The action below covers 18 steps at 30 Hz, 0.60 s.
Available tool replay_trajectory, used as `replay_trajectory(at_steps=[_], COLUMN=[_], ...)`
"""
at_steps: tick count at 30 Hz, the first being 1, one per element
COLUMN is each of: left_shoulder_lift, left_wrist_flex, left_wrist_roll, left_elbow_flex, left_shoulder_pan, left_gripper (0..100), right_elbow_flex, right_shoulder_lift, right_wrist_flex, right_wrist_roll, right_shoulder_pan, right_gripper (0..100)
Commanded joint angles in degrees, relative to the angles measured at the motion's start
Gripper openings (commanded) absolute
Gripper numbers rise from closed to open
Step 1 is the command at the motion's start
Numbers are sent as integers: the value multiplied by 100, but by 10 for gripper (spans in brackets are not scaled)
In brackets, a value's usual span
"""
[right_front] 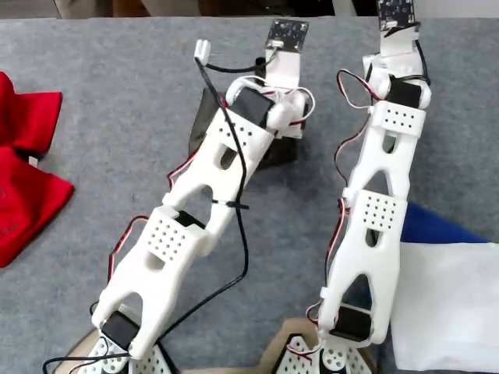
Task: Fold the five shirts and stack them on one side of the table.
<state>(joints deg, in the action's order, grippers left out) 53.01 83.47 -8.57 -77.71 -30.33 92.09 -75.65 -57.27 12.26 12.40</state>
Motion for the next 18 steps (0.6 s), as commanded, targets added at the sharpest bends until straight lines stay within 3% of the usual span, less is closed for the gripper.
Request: replay_trajectory(at_steps=[1, 12, 18], left_shoulder_lift=[-101, 119, 119], left_wrist_flex=[-431, -897, -1143], left_wrist_roll=[35, 334, 334], left_elbow_flex=[316, 545, 853], left_shoulder_pan=[0, 686, 457], left_gripper=[20, 20, 21], right_elbow_flex=[48, 48, 48], right_shoulder_lift=[22, 22, 22], right_wrist_flex=[114, 114, 114], right_wrist_roll=[62, 70, 70], right_shoulder_pan=[66, 66, 66], right_gripper=[6, 6, 6])
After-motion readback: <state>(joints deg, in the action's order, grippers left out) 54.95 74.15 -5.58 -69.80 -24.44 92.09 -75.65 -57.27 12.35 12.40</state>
